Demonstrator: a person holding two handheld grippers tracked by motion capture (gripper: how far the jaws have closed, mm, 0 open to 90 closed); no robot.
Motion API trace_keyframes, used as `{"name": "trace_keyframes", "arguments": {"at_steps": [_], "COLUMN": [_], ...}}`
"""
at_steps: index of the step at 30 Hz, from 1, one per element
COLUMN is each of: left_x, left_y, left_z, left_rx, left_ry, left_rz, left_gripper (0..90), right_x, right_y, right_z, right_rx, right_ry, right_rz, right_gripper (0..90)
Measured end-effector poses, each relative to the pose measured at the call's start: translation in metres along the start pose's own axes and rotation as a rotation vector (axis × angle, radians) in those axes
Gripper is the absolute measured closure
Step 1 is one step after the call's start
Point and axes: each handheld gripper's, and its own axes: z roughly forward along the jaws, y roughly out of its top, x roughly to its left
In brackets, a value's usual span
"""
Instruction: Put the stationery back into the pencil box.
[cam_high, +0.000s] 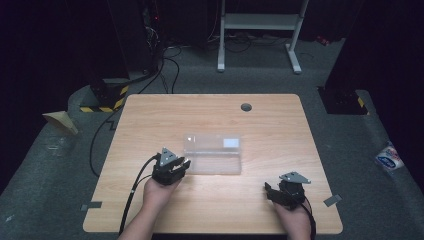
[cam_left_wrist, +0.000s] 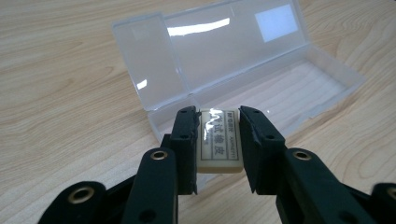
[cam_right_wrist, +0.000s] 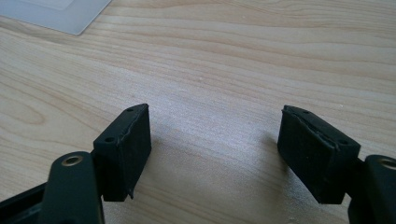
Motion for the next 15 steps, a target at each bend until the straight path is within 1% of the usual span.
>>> {"name": "trace_keyframes", "arguments": {"at_steps": [2, 6, 7, 9, 11, 15], "left_x": [0.0, 0.0, 0.0, 0.0, 0.001, 0.003], "left_y": [0.001, 0.002, 0.003, 0.003, 0.003, 0.004], "left_z": [0.002, 0.008, 0.009, 0.011, 0.012, 0.015], "left_rx": [0.004, 0.019, 0.021, 0.021, 0.02, 0.022], "left_ry": [0.003, 0.007, 0.009, 0.01, 0.015, 0.018], "left_rz": [-0.014, -0.015, -0.008, -0.014, -0.011, -0.023], "left_gripper": [67.8, 67.8, 67.8, 67.8, 67.8, 67.8], "right_x": [0.0, 0.0, 0.0, 0.0, 0.0, 0.0], "right_y": [0.0, 0.0, 0.0, 0.0, 0.0, 0.0], "right_z": [0.0, 0.0, 0.0, 0.0, 0.0, 0.0], "right_rx": [0.0, 0.001, 0.0, 0.003, 0.002, 0.002], "right_ry": [0.0, 0.002, 0.003, 0.002, 0.003, 0.003], "right_rz": [0.0, -0.001, 0.0, -0.002, -0.002, -0.002], "right_gripper": [25.3, 25.4, 25.4, 25.4, 25.4, 25.5]}}
